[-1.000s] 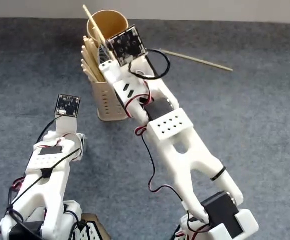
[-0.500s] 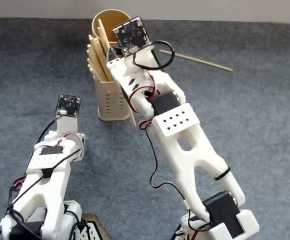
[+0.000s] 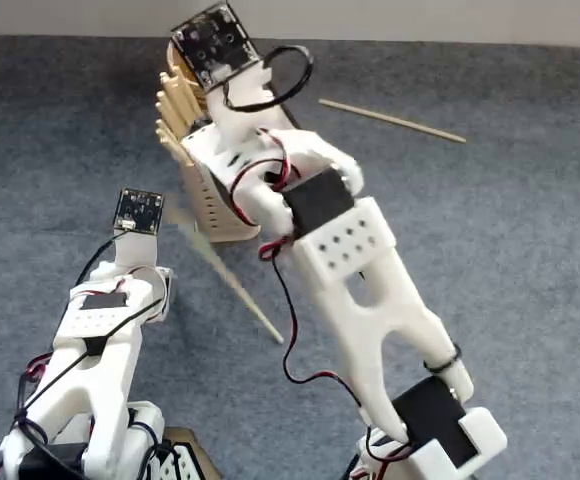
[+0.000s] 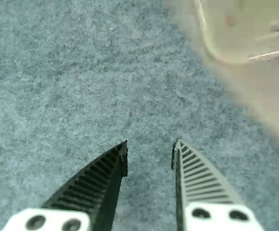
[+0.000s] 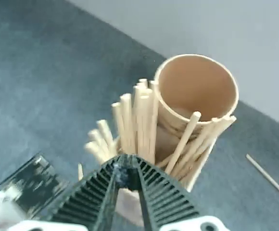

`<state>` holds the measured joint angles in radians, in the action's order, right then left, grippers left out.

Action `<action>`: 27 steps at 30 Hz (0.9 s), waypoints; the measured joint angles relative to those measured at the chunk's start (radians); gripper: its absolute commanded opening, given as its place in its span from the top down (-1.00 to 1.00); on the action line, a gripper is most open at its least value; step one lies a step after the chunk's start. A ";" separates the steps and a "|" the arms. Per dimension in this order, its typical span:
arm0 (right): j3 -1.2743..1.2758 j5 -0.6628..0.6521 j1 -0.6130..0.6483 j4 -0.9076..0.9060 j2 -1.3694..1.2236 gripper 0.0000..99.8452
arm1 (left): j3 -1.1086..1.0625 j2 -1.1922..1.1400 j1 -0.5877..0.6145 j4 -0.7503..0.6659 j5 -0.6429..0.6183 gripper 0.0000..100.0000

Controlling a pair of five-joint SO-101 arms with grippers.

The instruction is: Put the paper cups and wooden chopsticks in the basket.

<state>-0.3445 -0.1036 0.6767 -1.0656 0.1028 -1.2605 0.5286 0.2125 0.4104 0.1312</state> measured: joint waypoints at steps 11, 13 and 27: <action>-0.273 -0.032 0.000 -0.669 0.002 0.97 | 0.000 0.000 -0.003 0.000 0.000 0.64; -0.178 -0.058 -0.003 -0.669 -0.011 0.97 | 0.000 0.000 -0.003 0.000 0.000 0.64; 0.589 -0.276 0.094 -0.091 -0.086 0.69 | 0.064 0.000 0.235 0.000 -0.140 0.64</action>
<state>0.2447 -0.3798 0.7702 -1.1561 0.0169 -1.1960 0.5286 0.4473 0.4104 -0.0084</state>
